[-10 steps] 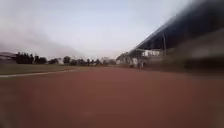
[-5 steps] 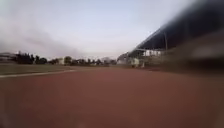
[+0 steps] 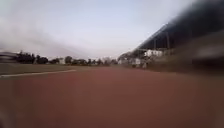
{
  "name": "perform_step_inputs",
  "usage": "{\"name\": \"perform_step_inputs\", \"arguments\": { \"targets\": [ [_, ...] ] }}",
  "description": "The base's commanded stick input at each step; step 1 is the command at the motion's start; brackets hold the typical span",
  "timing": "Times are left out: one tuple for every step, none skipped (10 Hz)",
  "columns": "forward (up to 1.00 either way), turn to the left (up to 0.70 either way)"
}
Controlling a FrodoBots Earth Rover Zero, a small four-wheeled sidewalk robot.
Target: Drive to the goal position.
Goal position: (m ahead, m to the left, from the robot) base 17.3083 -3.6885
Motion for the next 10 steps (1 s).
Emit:
{"name": "perform_step_inputs", "arguments": {
  "targets": [
    [0.69, -0.32],
    [0.69, -0.32],
    [0.69, -0.27],
    [0.69, -0.08],
    [0.70, 0.00],
    [0.69, 0.00],
    [0.69, 0.00],
    [0.69, -0.02],
    [0.70, -0.08],
    [0.70, -0.35]
  ]
}}
